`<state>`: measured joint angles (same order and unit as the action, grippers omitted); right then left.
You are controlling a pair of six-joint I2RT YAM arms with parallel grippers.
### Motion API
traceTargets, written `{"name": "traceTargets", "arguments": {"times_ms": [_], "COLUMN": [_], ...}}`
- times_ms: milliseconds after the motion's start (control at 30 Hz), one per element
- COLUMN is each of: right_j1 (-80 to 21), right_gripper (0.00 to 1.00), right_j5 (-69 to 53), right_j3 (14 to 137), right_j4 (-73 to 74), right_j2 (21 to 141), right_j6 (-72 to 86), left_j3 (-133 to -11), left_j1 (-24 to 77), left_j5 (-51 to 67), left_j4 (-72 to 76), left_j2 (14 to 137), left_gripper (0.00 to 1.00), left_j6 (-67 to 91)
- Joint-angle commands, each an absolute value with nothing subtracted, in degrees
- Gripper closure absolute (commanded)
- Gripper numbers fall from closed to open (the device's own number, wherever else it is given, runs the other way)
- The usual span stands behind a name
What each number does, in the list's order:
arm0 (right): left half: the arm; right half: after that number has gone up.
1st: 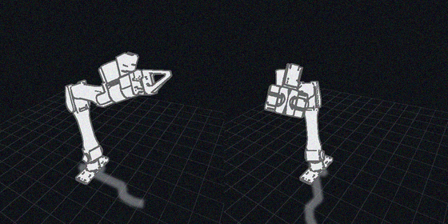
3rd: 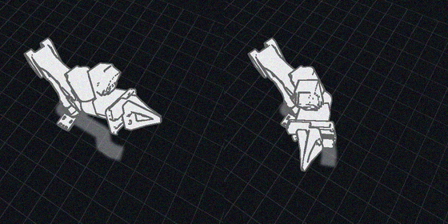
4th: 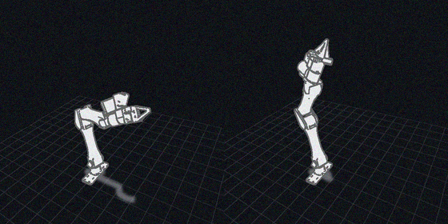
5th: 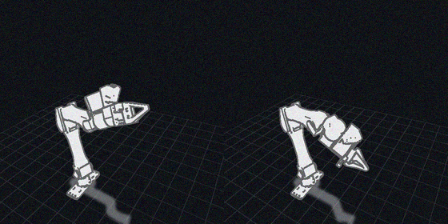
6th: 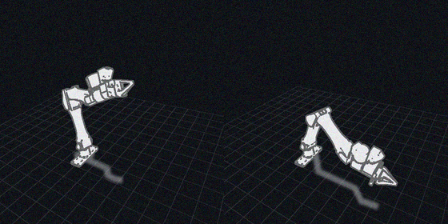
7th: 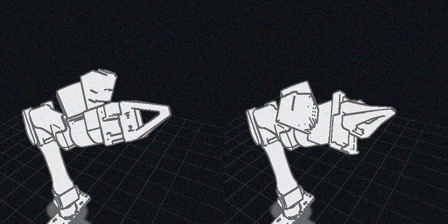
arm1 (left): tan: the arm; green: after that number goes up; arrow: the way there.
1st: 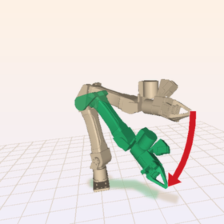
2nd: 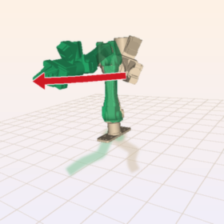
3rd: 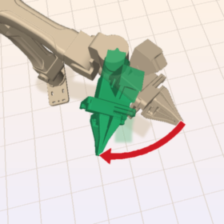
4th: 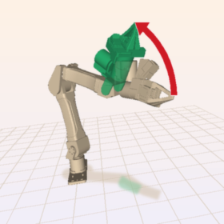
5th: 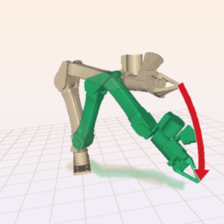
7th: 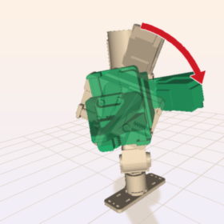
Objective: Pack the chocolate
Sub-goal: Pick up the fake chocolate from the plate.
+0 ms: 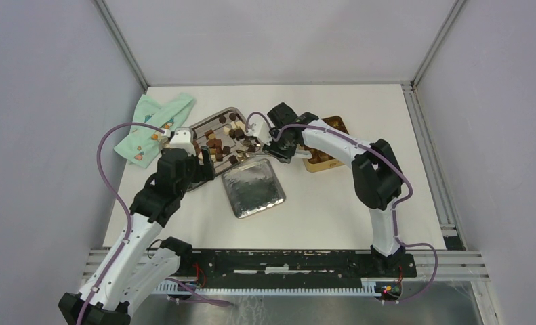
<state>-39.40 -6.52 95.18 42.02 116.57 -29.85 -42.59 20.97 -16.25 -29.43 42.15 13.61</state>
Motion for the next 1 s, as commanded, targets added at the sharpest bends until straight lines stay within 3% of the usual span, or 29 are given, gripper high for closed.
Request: {"name": "traceTargets", "arguments": {"times_ms": [0,300,667,967], "right_j1": [-39.8,-40.6,-40.7,-40.6], "right_gripper": [0.54,0.55,0.74,0.6], "right_j5": [-7.1,-7.6,-6.7,-5.4], "right_j3": [98.5,100.8,98.9,98.5], "right_j4": [42.4,43.5,43.5,43.8], "right_j2": [117.1,119.2,117.1,116.5], "right_j6": [-29.9,-29.8,-30.1,-30.2], "left_j3": [-43.1,-43.1,-43.1,-43.1], "left_j1": [20.6,20.6,20.6,20.7], "left_j5": [-15.4,-15.3,-15.1,-15.0], "left_j4": [-26.9,-26.9,-26.9,-26.9], "left_j2": [41.4,41.4,41.3,41.3], "left_gripper": [0.12,0.12,0.12,0.12], "left_j6": [10.9,10.8,10.8,10.8]}}
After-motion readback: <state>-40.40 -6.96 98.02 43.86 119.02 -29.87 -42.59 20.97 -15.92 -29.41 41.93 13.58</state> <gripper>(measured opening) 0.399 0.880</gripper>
